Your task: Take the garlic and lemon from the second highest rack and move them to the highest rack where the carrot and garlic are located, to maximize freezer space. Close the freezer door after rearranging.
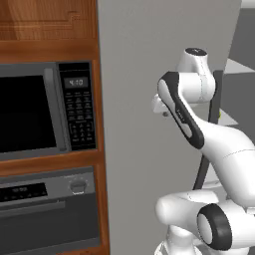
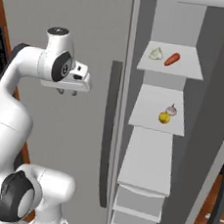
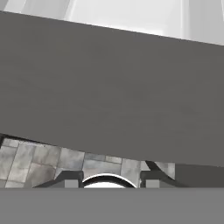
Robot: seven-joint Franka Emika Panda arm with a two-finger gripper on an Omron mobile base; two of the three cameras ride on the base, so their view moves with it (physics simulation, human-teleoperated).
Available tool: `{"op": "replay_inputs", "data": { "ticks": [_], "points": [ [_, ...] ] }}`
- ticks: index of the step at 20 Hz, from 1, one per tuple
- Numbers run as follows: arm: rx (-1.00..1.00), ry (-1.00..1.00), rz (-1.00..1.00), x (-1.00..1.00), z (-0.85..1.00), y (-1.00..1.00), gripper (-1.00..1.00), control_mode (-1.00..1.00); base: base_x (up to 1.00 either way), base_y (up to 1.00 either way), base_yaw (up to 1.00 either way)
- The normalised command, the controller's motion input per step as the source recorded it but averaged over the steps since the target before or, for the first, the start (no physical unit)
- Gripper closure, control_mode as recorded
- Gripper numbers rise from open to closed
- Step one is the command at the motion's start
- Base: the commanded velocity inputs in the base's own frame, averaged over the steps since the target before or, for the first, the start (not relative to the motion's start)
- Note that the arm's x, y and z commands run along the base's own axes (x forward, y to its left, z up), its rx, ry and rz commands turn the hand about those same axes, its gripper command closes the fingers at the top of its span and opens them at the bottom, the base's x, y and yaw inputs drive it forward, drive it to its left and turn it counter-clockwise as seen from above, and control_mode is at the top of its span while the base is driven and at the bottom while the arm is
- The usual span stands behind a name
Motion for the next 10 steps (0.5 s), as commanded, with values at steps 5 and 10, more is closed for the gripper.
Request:
{"op": "replay_inputs", "data": {
  "ticks": [5,10],
  "points": [
    [0.0,-0.03,0.0,-0.05,-0.03,0.0,-1.0,1.0,-0.55,0.0,-0.06],
    [0.0,0.0,0.0,0.0,0.0,0.0,-1.0,1.0,-0.44,-0.07,-0.6]
  ]
}}
